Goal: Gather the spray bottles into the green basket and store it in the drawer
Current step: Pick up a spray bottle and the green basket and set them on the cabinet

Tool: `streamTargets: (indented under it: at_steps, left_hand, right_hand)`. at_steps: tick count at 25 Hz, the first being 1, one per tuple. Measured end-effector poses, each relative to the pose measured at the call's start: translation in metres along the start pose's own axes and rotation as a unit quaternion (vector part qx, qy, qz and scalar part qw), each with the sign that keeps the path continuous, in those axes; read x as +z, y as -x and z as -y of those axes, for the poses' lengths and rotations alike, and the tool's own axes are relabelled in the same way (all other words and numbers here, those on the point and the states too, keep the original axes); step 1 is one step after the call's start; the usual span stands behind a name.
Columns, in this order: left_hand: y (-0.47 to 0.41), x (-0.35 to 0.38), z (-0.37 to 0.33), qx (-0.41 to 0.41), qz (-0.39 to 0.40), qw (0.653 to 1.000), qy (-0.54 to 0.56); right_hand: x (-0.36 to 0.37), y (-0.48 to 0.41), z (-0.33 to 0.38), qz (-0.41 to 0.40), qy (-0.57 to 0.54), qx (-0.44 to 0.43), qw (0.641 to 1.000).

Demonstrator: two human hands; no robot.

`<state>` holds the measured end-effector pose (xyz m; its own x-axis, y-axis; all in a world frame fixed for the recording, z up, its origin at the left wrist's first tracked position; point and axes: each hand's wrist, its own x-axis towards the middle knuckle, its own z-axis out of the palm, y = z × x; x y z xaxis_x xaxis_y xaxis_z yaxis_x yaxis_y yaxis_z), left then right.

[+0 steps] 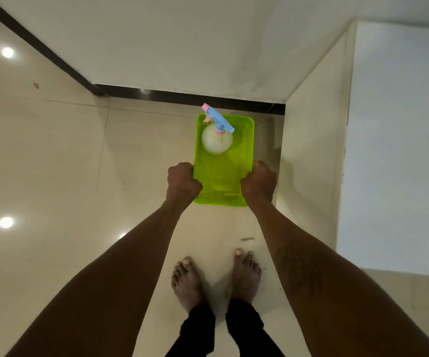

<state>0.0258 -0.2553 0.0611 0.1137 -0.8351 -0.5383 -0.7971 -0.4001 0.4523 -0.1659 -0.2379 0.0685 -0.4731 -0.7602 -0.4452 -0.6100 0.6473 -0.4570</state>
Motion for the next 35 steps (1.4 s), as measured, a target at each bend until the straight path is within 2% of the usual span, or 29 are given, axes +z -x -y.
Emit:
streamTargets:
  at_steps: [2,9,15,28,35]
  left_hand:
    - [0.028,-0.032,-0.007,-0.003,-0.002,1.0,-0.004]
    - [0.129,-0.147,-0.054,0.068,-0.03,0.997,0.0]
    - [0.185,-0.196,-0.101,0.071,-0.034,0.997,0.012]
    - [0.254,-0.119,-0.241,0.11,-0.029,0.99,0.086]
    - [0.255,-0.063,-0.3,0.135,-0.016,0.987,0.082]
  right_hand:
    - [-0.024,0.027,0.016,0.003,-0.002,-0.002,1.0]
    - [-0.137,0.119,0.071,0.011,-0.016,-0.07,0.997]
    - [-0.206,0.153,0.093,-0.014,-0.024,-0.076,0.997]
    - [-0.346,0.111,-0.011,-0.091,-0.009,-0.093,0.991]
    - [-0.385,0.077,-0.068,-0.13,-0.013,-0.079,0.988]
